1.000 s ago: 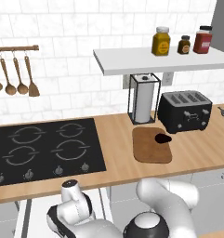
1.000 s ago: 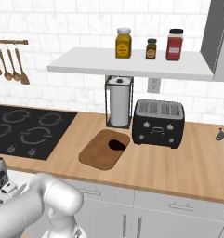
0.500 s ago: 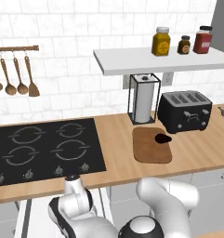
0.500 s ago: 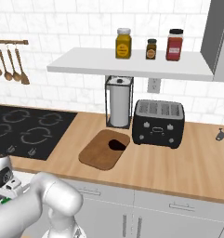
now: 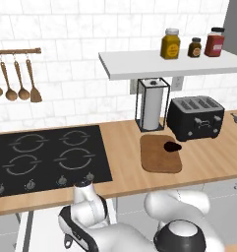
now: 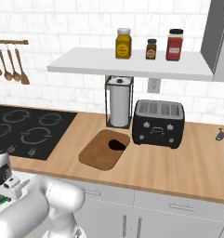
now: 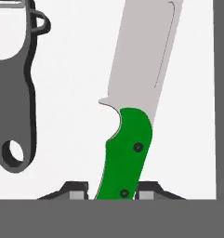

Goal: Place the appropriate cutting tool for cutting the avocado skin on the cutting board.

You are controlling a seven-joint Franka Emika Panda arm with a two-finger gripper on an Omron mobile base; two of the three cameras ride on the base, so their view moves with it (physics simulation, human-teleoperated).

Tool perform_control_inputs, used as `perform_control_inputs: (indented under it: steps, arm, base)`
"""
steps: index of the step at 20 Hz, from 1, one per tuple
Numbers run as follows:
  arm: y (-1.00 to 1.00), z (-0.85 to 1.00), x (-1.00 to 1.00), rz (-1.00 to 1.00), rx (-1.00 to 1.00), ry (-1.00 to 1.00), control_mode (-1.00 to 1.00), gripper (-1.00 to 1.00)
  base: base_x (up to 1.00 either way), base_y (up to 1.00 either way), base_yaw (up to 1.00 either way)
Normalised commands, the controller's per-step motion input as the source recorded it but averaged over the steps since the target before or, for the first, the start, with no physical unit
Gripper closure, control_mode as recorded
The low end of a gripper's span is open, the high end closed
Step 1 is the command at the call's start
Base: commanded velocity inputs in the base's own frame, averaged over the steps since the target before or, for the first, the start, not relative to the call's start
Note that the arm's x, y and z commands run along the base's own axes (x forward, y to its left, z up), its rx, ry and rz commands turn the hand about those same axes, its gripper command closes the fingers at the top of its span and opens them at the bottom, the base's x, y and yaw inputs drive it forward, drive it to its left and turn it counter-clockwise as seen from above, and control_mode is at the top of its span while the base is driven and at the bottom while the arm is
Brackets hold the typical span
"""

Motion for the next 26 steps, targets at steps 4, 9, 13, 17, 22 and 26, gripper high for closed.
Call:
perform_control_inputs:
  steps: [4,9,13,17,22,26]
  arm:
    - [-0.01,1.00,-0.53,0.00,0.00,-0.27,-1.00,1.00]
    - [-0.06,1.00,-0.93,-0.01,0.00,-0.16,-1.00,1.00]
    - [-0.04,1.00,-1.00,-0.01,0.00,-0.16,-1.00,1.00]
    - [-0.02,1.00,-0.75,-0.01,-0.01,-0.18,-1.00,1.00]
    - [-0.12,1.00,0.19,-0.09,-0.08,-0.07,-1.00,1.00]
    - [-0.19,1.00,0.93,-0.14,-0.05,0.00,-1.00,1.00]
  base:
    - [0.00,0.00,0.00]
    - [0.00,0.00,0.00]
    - [0.00,0.00,0.00]
    - [0.00,0.00,0.00]
    - [0.00,0.00,0.00]
    - [0.00,0.00,0.00]
